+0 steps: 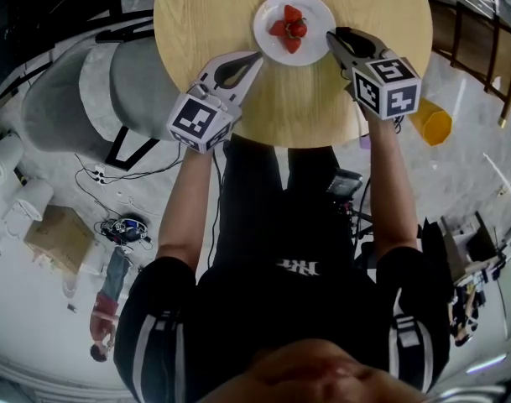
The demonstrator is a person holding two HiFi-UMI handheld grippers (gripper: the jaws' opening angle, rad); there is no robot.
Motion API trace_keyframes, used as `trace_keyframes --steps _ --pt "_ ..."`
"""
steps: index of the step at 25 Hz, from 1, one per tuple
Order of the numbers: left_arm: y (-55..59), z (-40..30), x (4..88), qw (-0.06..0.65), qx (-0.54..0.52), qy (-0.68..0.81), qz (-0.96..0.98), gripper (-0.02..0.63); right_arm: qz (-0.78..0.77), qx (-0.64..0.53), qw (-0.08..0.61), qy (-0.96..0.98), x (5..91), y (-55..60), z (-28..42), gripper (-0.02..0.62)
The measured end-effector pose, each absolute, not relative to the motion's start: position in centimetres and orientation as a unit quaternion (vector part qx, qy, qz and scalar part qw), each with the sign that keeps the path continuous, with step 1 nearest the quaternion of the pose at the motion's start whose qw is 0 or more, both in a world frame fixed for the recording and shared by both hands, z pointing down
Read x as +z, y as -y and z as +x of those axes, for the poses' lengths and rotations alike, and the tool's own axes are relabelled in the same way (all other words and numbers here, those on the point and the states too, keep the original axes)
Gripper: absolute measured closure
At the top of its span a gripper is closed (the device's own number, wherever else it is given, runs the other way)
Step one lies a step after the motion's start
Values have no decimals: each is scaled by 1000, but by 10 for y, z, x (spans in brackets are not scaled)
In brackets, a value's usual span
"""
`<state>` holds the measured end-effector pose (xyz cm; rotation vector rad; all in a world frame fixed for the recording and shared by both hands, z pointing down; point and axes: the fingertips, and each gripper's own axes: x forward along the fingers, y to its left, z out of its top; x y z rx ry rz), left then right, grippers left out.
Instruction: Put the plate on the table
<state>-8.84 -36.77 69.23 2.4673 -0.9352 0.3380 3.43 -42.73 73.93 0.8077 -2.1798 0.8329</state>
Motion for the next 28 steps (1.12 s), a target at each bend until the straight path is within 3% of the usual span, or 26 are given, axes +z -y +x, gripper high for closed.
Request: trace_keyframes --steps 6,13,16,19,21,28 --pt "364 -93 685 232 124 332 906 603 329 282 297 851 714 433 30 560" --pt "363 -117 608 199 88 330 918 603 292 83 47 952 513 423 -2 591" --pt "365 -130 565 171 71 334 924 603 270 56 -41 960 425 404 8 592" --pt "324 -125 535 194 64 292 934 603 248 58 -107 961 369 345 27 592" --pt "296 -111 512 218 42 249 943 603 232 53 -130 963 347 312 38 592" --pt "227 -57 432 154 -49 274 948 603 219 109 -165 956 348 222 98 594"
